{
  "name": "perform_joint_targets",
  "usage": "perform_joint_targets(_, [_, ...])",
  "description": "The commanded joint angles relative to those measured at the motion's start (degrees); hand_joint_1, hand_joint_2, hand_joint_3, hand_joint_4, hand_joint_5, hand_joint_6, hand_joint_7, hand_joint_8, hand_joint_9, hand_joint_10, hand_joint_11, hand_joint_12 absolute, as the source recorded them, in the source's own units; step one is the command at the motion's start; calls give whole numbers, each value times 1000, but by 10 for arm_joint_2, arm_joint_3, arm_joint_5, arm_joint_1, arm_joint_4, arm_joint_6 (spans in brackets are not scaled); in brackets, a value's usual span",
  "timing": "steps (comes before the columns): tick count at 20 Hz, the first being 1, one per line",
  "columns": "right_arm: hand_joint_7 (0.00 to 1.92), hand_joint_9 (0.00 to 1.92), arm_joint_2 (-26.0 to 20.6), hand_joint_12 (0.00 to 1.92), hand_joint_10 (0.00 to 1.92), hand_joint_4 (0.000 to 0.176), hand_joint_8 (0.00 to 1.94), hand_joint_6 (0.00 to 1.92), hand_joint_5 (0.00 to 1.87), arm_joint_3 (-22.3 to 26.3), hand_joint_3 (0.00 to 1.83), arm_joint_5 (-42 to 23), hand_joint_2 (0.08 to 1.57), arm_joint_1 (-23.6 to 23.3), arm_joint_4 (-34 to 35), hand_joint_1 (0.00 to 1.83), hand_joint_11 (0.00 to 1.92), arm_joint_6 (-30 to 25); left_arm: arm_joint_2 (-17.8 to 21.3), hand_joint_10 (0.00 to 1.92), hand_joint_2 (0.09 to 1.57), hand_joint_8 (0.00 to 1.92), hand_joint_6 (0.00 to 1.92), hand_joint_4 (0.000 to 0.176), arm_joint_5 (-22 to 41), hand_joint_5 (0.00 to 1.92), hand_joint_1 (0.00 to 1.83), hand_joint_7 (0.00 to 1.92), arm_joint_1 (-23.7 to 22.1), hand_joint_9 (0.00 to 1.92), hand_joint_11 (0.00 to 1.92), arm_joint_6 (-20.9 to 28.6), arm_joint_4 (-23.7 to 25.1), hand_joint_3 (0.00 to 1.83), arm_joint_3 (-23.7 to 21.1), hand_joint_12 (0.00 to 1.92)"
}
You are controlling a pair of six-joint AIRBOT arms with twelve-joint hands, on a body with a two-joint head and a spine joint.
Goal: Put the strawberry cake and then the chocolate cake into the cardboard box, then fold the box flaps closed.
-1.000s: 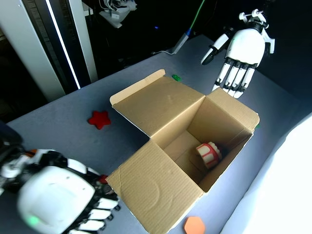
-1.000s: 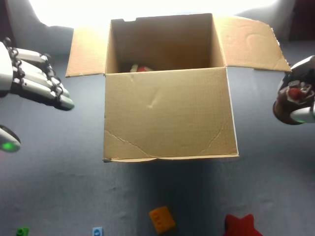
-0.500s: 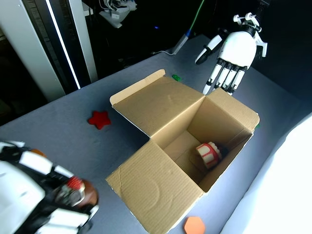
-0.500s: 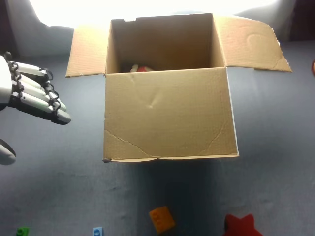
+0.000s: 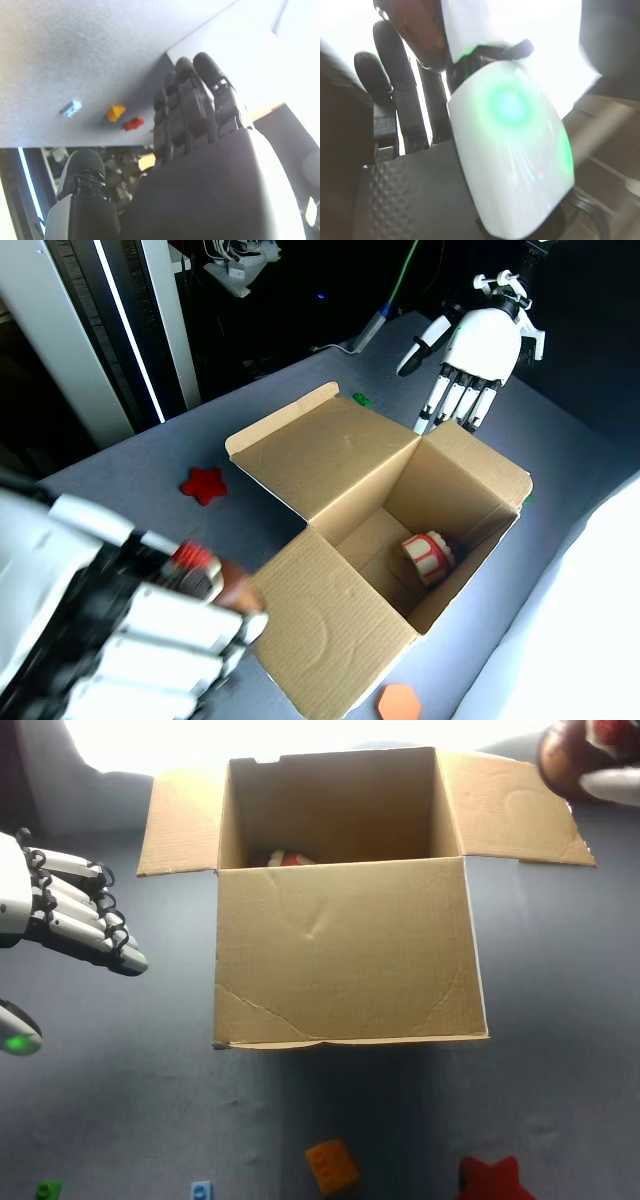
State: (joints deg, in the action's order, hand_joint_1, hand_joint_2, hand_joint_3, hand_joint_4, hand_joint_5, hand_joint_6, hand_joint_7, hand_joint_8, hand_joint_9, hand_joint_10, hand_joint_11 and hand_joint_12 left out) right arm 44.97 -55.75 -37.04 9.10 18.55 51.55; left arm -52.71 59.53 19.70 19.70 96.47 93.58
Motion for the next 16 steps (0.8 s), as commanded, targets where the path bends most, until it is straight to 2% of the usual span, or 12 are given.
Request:
perform_joint_targets(1, [909, 729, -2, 1773, 1395, 0, 1289, 966, 914, -1, 2, -89, 1155, -6, -18, 1336, 442, -5, 1, 1, 1145, 0, 4, 15, 7, 304, 168, 344, -2, 373, 0, -3, -42, 0, 4, 1124])
perform_joint_targets(2, [942, 755, 9, 1699, 1330, 0, 1233, 906, 971, -1, 0, -109, 1133, -6, -44, 1253, 470, -6, 0, 0, 1150, 0, 1, 26, 6, 291, 147, 331, -2, 368, 0, -4, -42, 0, 4, 1099])
perform_joint_targets(3, [901, 736, 22, 1720, 1395, 0, 1303, 925, 961, -1, 2, -130, 1143, -6, -71, 1229, 427, -6, -1, 0, 1154, 0, 0, 31, 5, 279, 131, 319, -2, 353, 0, -4, -41, 1, 4, 1080])
perform_joint_targets(5, [876, 736, 45, 1688, 1422, 0, 1347, 949, 943, -6, 5, -150, 1154, -10, -97, 1219, 423, -7, -2, 1, 1166, 1, 5, 33, 4, 293, 148, 314, -2, 339, 0, -5, -43, 4, 3, 1055])
perform_joint_targets(7, [839, 688, 68, 1690, 1458, 0, 1388, 928, 964, -18, 3, -150, 1159, -14, -104, 1216, 431, -8, -3, 7, 1176, 1, 8, 18, 4, 308, 172, 317, -2, 354, 0, -6, -44, 5, 2, 1109])
perform_joint_targets(8, [823, 682, 85, 1702, 1536, 0, 1441, 933, 950, -31, 5, -148, 1167, -14, -104, 1218, 448, -7, -3, 8, 1182, 3, 12, 14, 4, 320, 118, 323, -1, 359, 0, -6, -44, 7, 1, 1120])
perform_joint_targets(11, [868, 728, 119, 1672, 1487, 0, 1372, 1010, 903, -59, 1, -137, 1168, -15, -104, 1211, 469, 1, -4, 8, 1180, 4, 13, 12, 4, 336, 119, 335, -1, 364, 0, -10, -44, 3, 1, 1111])
perform_joint_targets(13, [890, 740, 138, 1715, 1521, 0, 1369, 915, 946, -76, 0, -125, 1154, -14, -104, 1233, 445, 4, -5, 7, 1183, 0, 9, 11, 4, 332, 131, 323, -1, 364, 0, -10, -45, 3, 1, 1111])
perform_joint_targets(14, [902, 745, 150, 1729, 1516, 0, 1350, 881, 968, -86, 0, -122, 1146, -12, -104, 1238, 442, 5, -5, 4, 1181, 0, 8, 6, 3, 334, 154, 311, -1, 359, 0, -10, -45, 1, -1, 1112])
perform_joint_targets(15, [930, 768, 164, 1726, 1469, 0, 1303, 854, 987, -98, 0, -121, 1135, -11, -104, 1243, 437, 5, -5, 3, 1183, 0, 6, 7, 2, 329, 153, 305, -1, 357, 0, -10, -45, 2, -3, 1112])
perform_joint_targets(16, [943, 773, 178, 1729, 1432, 0, 1265, 909, 961, -111, 0, -121, 1135, -10, -104, 1236, 428, 6, -5, 8, 1184, 8, 8, 10, 2, 336, 166, 325, -1, 370, 0, -10, -45, 2, -4, 1112])
